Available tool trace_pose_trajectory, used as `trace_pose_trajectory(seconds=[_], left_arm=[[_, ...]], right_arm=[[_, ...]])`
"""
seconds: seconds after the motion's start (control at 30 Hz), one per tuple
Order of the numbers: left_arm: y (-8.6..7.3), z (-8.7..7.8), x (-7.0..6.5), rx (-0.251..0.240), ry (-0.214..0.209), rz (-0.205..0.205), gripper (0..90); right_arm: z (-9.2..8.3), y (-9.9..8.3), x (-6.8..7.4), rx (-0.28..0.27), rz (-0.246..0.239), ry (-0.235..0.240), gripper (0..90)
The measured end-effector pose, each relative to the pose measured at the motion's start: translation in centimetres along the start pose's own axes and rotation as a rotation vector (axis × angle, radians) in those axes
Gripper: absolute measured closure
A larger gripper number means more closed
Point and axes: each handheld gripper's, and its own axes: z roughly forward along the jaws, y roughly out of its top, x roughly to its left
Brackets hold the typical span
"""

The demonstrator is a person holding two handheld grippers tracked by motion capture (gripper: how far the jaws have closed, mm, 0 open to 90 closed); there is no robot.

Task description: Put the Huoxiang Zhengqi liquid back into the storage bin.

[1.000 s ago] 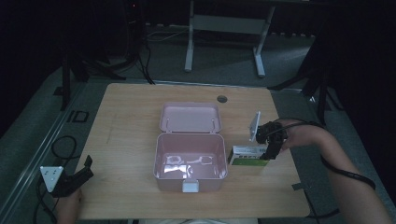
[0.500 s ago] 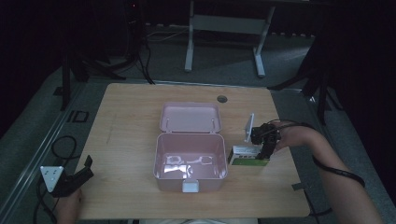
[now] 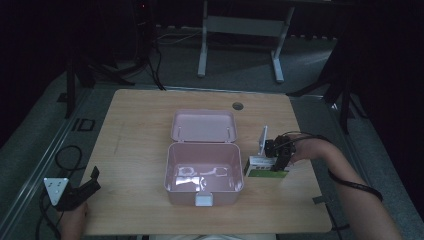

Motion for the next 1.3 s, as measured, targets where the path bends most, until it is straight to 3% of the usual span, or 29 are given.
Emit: trace_pose_trajectory(seconds=[0.17,0.43,0.63,1.3], left_arm=[[0.0,0.0,0.0,0.000,-0.001,-0.002,2.1],[0.0,0.0,0.0,0.001,-0.001,-0.002,2.1],[0.0,0.0,0.0,0.002,0.000,-0.002,2.1],[0.0,0.0,0.0,-0.001,0.006,-0.001,2.1]], right_arm=[[0.5,0.2,-0.1,0.013,-0.004,0.003,59.5],[0.5,0.3,0.0,0.029,-0.013,0.006,61.4],[0.1,0.4,0.0,0.044,-0.019,0.034,61.7],[-4.2,-0.1,1.5,0.046,0.002,0.041,61.7]])
